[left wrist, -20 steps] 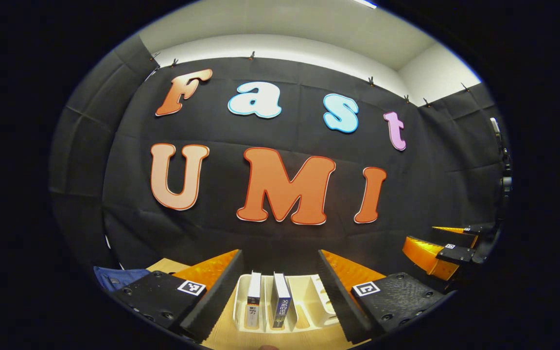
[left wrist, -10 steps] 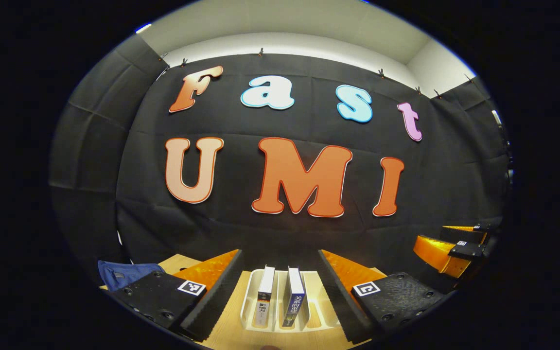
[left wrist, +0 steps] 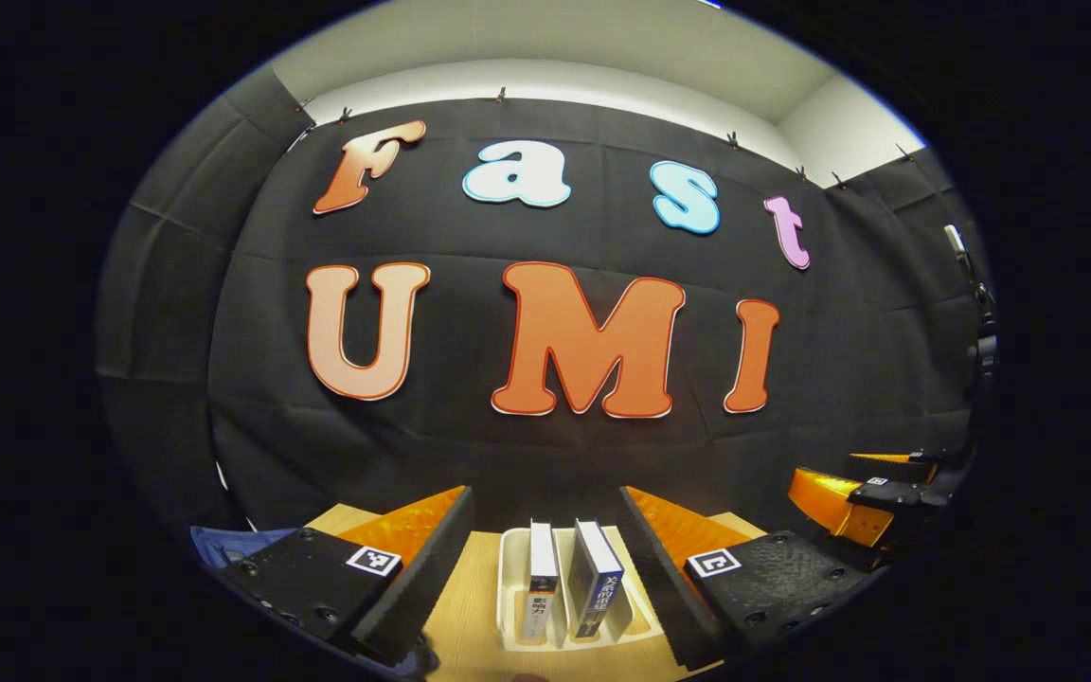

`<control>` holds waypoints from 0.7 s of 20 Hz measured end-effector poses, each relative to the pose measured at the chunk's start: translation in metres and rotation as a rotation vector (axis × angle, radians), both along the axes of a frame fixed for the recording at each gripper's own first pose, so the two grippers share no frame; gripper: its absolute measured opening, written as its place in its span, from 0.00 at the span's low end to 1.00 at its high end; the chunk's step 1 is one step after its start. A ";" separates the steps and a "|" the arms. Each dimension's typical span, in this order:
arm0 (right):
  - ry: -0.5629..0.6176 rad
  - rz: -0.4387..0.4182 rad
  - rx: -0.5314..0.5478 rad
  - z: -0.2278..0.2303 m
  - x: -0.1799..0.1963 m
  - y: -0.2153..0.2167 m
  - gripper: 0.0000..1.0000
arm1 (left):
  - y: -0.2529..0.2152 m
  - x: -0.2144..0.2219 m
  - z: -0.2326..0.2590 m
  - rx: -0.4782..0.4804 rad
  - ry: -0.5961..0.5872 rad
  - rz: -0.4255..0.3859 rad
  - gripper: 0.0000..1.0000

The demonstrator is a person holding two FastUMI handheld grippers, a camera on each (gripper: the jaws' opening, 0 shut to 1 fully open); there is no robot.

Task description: Open the schoolbag, grab two books from the bookshelf and put them into the schoolbag.

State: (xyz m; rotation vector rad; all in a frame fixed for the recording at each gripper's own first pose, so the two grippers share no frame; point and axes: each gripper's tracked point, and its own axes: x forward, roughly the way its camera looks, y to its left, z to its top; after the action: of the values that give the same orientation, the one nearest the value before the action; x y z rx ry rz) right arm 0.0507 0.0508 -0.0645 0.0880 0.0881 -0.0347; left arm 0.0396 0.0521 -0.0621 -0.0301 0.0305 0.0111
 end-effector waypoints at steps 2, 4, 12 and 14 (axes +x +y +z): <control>-0.018 -0.012 -0.025 0.006 0.002 0.012 0.96 | 0.015 0.005 0.001 -0.006 0.002 -0.002 0.92; -0.035 -0.003 -0.035 0.012 0.003 0.028 0.96 | 0.029 0.008 0.001 -0.018 -0.003 -0.005 0.92; -0.044 0.019 -0.071 0.015 0.013 0.063 0.96 | 0.061 0.017 0.007 -0.031 -0.036 -0.010 0.92; -0.034 0.030 -0.068 0.012 0.014 0.069 0.96 | 0.069 0.015 0.003 -0.042 -0.026 0.007 0.92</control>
State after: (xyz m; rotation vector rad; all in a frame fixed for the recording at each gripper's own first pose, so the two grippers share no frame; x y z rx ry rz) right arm 0.0651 0.1194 -0.0529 0.0193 0.0542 -0.0067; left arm 0.0549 0.1209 -0.0591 -0.0725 0.0047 0.0170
